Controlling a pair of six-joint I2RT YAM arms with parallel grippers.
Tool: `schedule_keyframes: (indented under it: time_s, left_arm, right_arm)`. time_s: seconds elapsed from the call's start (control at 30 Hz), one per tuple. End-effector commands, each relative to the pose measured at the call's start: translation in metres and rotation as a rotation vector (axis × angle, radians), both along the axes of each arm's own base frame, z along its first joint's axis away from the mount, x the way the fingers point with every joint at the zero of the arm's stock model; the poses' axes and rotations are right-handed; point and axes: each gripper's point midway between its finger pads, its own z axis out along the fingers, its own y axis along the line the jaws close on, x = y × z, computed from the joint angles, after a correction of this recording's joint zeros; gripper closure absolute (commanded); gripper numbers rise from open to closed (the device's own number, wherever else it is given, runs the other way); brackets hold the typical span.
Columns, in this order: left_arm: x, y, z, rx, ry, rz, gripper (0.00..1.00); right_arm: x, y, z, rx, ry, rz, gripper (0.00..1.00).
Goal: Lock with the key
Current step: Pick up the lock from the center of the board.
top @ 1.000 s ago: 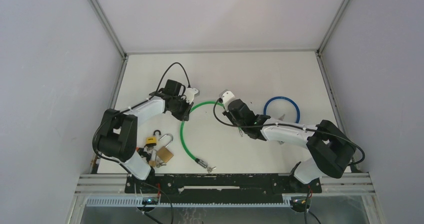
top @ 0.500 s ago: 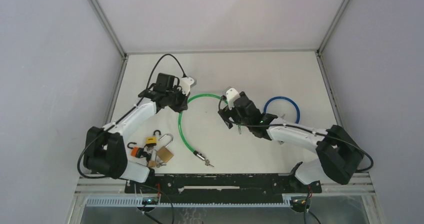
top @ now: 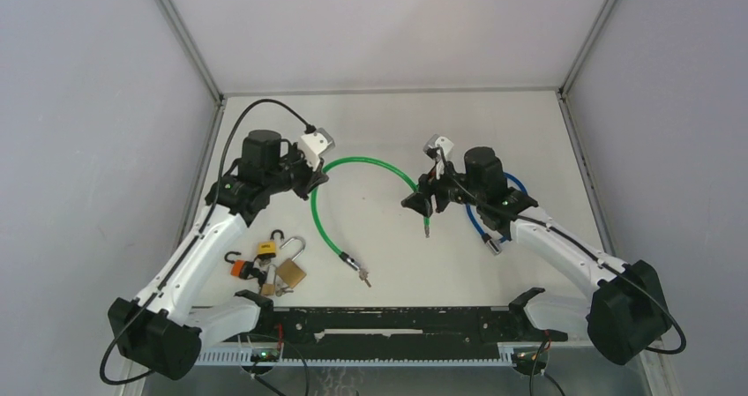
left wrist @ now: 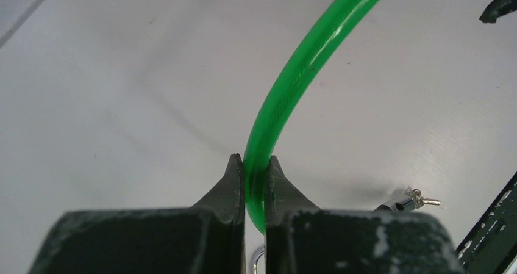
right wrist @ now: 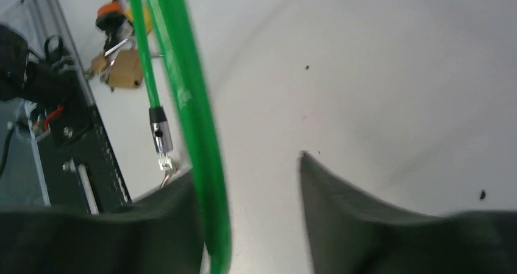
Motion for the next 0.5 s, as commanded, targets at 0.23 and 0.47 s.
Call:
schedule_keyframes:
  time_s: [0.23,0.47]
  left_arm:
    - [-0.030,-0.019,0.048,-0.184,-0.071,-0.086,0.87]
    - [-0.059,-0.026,0.060,-0.411,-0.138,-0.083,0.26]
  right_arm:
    - [-0.021,0.007,0.074,0.164,-0.016,0.045,1.00]
    - [-0.039,-0.003,0.186,0.311,-0.310,0.078,1.00]
